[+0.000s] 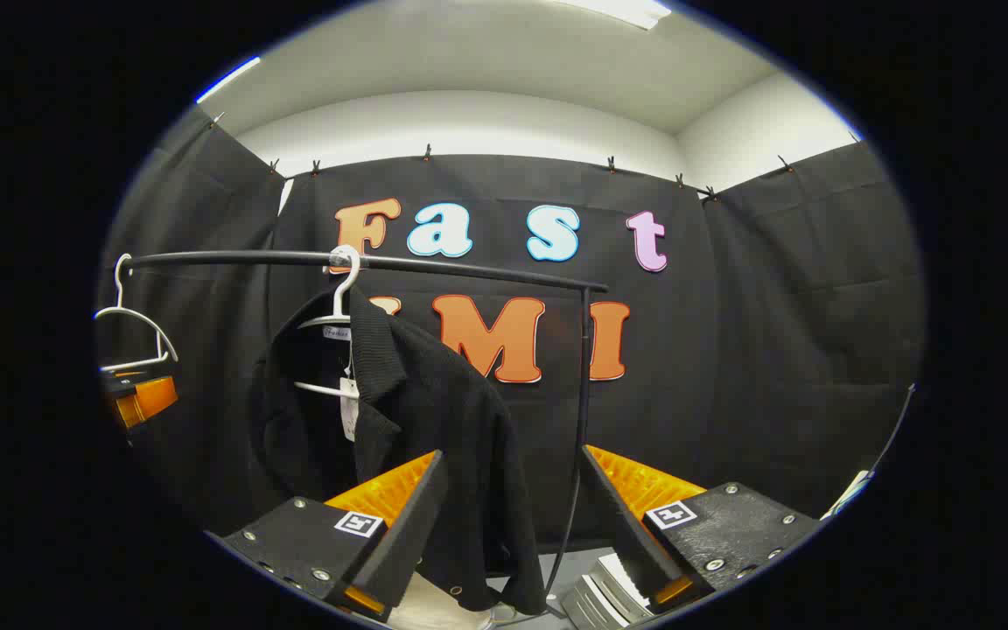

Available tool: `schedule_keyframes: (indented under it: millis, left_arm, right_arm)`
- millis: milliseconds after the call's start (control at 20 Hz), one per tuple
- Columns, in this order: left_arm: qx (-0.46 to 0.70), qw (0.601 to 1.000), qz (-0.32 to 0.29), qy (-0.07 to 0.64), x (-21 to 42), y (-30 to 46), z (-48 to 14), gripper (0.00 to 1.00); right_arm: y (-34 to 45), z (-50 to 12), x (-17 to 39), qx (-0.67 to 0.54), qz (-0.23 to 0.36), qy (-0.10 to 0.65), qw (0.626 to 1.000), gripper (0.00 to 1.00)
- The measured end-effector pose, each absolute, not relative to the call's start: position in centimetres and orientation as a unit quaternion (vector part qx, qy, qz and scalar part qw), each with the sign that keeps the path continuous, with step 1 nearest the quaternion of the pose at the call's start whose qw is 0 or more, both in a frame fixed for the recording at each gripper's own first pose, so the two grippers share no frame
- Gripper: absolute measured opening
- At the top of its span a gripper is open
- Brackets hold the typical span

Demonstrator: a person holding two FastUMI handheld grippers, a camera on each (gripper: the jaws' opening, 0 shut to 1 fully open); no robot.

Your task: Grasp the clothes on the hanger with both hands and then place them into the laundry hamper below.

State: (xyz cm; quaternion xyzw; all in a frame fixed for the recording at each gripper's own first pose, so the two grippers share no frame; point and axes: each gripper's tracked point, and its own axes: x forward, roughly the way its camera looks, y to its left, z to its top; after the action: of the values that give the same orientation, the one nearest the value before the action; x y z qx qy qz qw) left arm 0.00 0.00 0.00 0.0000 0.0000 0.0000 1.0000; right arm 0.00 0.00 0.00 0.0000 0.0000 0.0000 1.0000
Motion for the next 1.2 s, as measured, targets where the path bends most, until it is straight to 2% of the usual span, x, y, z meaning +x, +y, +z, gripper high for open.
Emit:
schedule_keyframes:
  millis: [50, 150, 200, 250, 300, 350, 400, 500, 550, 700, 750, 800, 1000, 1200]
  left_arm:
    - [0.003, 1.000, 0.001, 0.000, 0.1, 0.1, 0.0, 0.93]
    - [0.006, 1.000, 0.005, -0.001, -0.1, 0.1, 0.1, 0.93]
    - [0.007, 1.000, 0.006, 0.000, -0.2, 0.3, 0.0, 0.96]
    - [0.009, 1.000, 0.008, 0.000, -0.2, 0.4, 0.1, 0.93]
    - [0.011, 1.000, 0.010, 0.000, -0.2, 0.5, 0.2, 0.96]
    - [0.012, 1.000, 0.013, 0.001, -0.3, 0.7, 0.2, 0.96]
    - [0.011, 1.000, 0.017, 0.002, -0.4, 1.0, 0.1, 0.93]
    - [0.008, 1.000, 0.025, 0.004, -0.7, 1.4, -0.2, 0.93]
    - [0.008, 1.000, 0.029, 0.006, -0.8, 1.7, -0.4, 0.93]
    - [0.010, 0.999, 0.033, 0.014, -1.0, 2.0, -1.0, 0.93]
    - [0.010, 0.999, 0.034, 0.015, -1.1, 2.1, -0.9, 0.96]
    - [0.009, 0.999, 0.034, 0.013, -1.2, 2.1, -0.8, 0.93]
    - [0.008, 0.999, 0.048, 0.002, -1.8, 2.4, -0.1, 0.97]
    - [0.011, 0.997, 0.075, 0.007, -2.9, 2.7, 0.0, 0.93]
  right_arm:
    - [0.0, -0.3, 0.1, 0.000, 0.001, 0.002, 1.000, 0.94]
    - [0.4, -0.5, 0.3, 0.004, 0.006, 0.005, 1.000, 0.94]
    - [0.6, -0.4, 0.3, 0.004, 0.007, 0.006, 1.000, 0.94]
    - [0.4, -0.5, 0.2, 0.003, 0.007, 0.006, 1.000, 0.94]
    - [0.4, -0.5, 0.4, 0.001, 0.006, 0.006, 1.000, 1.00]
    - [0.3, -0.4, 0.3, -0.001, 0.006, 0.006, 1.000, 1.00]
    - [0.3, -0.4, 0.4, -0.002, 0.006, 0.006, 1.000, 0.85]
    - [0.5, -0.3, 0.3, -0.004, 0.008, 0.004, 1.000, 0.85]
    - [0.6, -0.3, 0.2, -0.005, 0.009, 0.004, 1.000, 1.00]
    - [0.6, -0.4, 0.2, -0.008, 0.008, 0.004, 1.000, 1.00]
    - [0.7, -0.3, 0.3, -0.005, 0.009, 0.004, 1.000, 1.00]
    - [0.8, -0.3, 0.4, -0.001, 0.011, 0.005, 1.000, 0.94]
    - [0.8, -0.1, 0.3, -0.006, 0.027, 0.004, 1.000, 0.94]
    - [0.9, 0.0, 0.2, -0.008, 0.053, 0.013, 0.998, 0.94]
